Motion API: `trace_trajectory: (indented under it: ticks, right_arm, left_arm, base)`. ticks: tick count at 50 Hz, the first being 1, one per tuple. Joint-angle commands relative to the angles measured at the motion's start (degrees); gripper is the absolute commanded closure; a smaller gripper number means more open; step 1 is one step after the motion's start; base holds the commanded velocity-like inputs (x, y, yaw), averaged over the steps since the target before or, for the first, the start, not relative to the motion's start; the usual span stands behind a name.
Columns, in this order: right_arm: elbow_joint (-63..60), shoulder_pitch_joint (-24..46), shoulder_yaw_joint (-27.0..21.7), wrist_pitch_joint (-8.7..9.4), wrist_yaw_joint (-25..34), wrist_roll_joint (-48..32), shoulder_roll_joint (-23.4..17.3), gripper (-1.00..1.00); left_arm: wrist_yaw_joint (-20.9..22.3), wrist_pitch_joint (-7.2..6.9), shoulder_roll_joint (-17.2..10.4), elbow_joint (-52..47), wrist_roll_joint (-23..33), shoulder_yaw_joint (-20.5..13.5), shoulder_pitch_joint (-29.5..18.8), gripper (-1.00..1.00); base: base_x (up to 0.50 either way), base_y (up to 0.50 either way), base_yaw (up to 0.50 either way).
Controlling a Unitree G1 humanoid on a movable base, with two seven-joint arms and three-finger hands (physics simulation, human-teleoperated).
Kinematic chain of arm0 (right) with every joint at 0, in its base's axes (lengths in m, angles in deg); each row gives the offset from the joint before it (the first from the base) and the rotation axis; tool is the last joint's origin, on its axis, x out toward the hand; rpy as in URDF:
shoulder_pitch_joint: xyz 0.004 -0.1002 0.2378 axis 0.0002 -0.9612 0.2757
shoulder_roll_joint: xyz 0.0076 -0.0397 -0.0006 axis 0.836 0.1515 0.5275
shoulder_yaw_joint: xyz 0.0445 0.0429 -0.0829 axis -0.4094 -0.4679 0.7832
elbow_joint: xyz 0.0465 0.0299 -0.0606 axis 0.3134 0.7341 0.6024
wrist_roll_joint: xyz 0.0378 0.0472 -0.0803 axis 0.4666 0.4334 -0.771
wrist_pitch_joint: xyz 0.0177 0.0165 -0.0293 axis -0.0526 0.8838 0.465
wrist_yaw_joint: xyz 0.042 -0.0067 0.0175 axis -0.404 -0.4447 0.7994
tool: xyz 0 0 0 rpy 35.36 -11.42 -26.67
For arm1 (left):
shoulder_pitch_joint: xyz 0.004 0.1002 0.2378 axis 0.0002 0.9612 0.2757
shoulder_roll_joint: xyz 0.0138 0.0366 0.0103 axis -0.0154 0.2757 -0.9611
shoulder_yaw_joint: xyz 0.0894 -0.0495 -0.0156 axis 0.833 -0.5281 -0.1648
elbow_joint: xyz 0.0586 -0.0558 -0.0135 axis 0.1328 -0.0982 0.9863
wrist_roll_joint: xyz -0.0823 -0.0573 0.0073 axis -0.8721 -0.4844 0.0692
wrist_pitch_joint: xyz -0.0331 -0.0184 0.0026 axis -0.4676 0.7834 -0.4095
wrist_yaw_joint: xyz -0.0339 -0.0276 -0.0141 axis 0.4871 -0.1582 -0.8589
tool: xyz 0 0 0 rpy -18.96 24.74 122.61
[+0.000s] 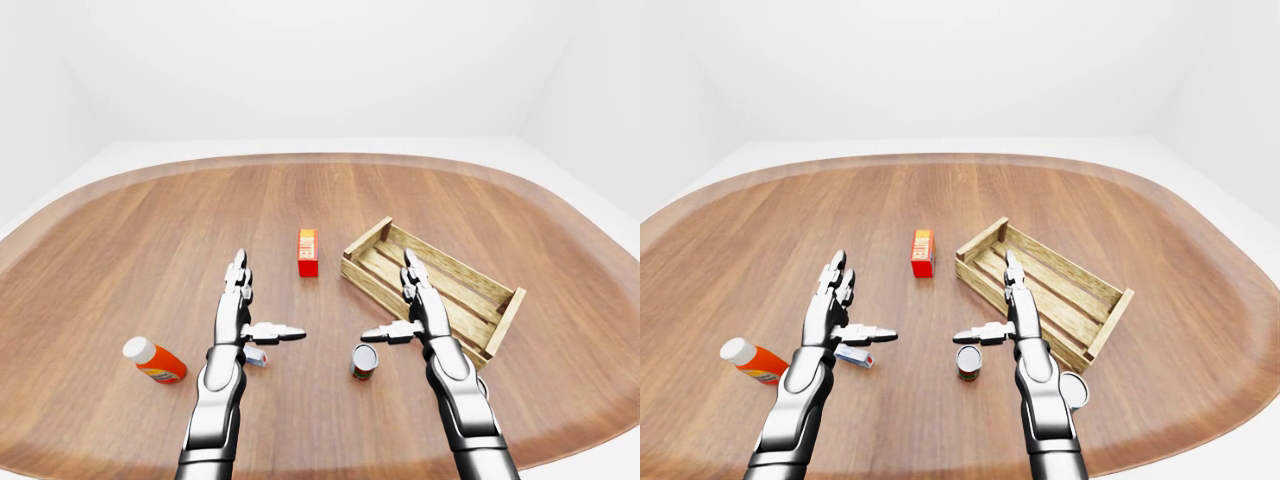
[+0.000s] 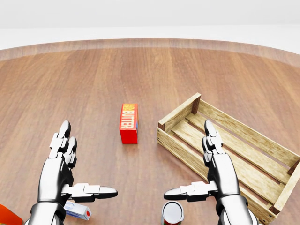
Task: Pick up the tomato sauce, and put it in the wooden tray.
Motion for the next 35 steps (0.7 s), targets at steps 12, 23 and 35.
trace_trajectory:
  ticks: [12, 23, 35]
  right_arm:
    - [-2.97, -2.6, 0.73, -4.95, 2.38, 1.31, 0.15, -1.0]
    - [-1.31, -1.8, 0.96, -4.13, 1.99, -0.24, 0.34, -1.0]
    - [-1.52, -1.57, 0.75, -4.16, 1.71, -0.06, 0.29, -1.0]
  left_arm:
    - [0.0, -0.13, 0.04, -0.26, -0.02, 0.04, 0.3, -1.0]
    - [0.01, -0.1, 0.03, -0.11, -0.04, 0.02, 0.27, -1.0]
    - [0.08, -0.32, 0.03, -0.44, -0.08, 0.02, 0.37, -1.0]
  base:
    - [0.37, 0.0, 0.0]
    - [0.0, -0.2, 0.0]
    - [-0.03, -0.2, 0.0]
